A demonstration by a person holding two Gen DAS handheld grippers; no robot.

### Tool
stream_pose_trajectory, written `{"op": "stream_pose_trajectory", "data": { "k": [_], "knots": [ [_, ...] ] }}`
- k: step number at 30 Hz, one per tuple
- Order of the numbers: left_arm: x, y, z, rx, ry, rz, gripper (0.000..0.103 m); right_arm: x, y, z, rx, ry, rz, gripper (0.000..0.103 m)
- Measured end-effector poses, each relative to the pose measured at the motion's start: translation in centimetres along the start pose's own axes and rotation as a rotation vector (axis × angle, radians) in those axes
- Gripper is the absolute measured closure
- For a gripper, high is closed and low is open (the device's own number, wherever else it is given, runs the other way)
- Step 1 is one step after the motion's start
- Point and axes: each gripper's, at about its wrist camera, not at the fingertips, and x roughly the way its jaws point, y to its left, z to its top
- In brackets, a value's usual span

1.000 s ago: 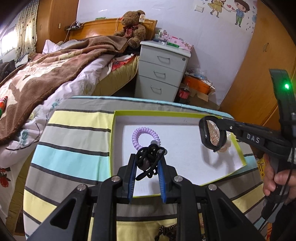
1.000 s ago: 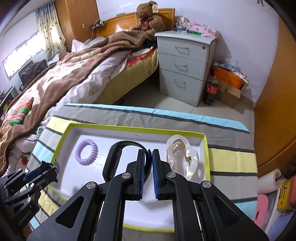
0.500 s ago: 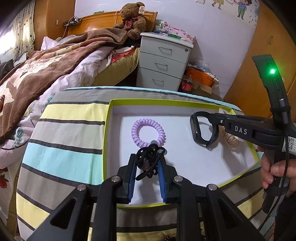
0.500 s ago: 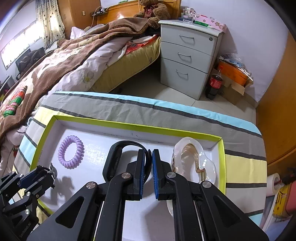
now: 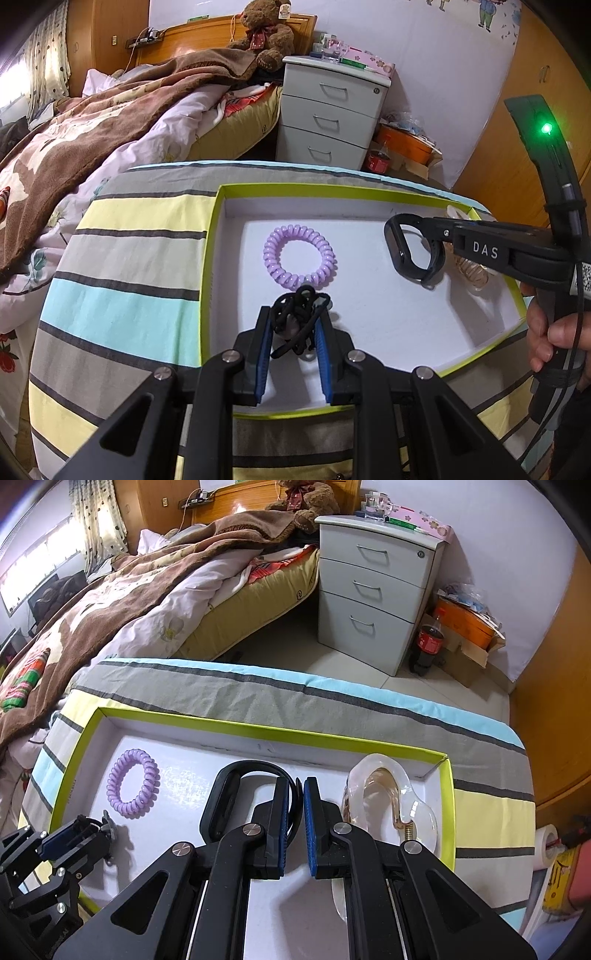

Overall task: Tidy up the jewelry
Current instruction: 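Carry the black bracelet and black hair tie over the green box with both tools, then open the right tool to drop the bracelet while the left tool releases the hair tie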

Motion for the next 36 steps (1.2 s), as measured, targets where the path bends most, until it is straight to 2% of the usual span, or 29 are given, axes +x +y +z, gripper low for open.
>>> {"op": "stream_pose_trajectory", "data": {
  "k": [13,22,24,26,28,29,36],
  "knots": [
    [0.4,0.4,0.1,-0.012,0.011,-0.003,0.074,0.4,0.0,0.0,-0.002,0.003,-0.008,0.095],
    [0.2,0.1,0.1,-0.012,0.009,-0.013,0.059,-0.3,0.1,0.2,0.011,-0.012,-0.013,0.088],
    [-0.1,0.1,0.1,-0.017,0.004,-0.020,0.048,-0.7,0.1,0.2,0.012,-0.019,-0.007,0.085],
    [-0.5,0.1,0.1,-0.027,-0.001,-0.033,0.041,-1.0,0.1,0.1,0.010,-0.026,-0.006,0.084],
    [-0.9,0.0,0.1,-0.025,-0.006,-0.027,0.041,-1.5,0.1,0.0,0.011,-0.030,0.001,0.072],
    [-1.1,0.0,0.1,-0.024,-0.009,-0.024,0.040,-1.9,0.1,-0.1,0.014,-0.037,0.007,0.070],
    [-3.4,-0.5,-0.4,-0.016,-0.041,-0.023,0.036,-5.1,0.3,-1.1,0.026,-0.085,0.018,0.070]
  ]
}}
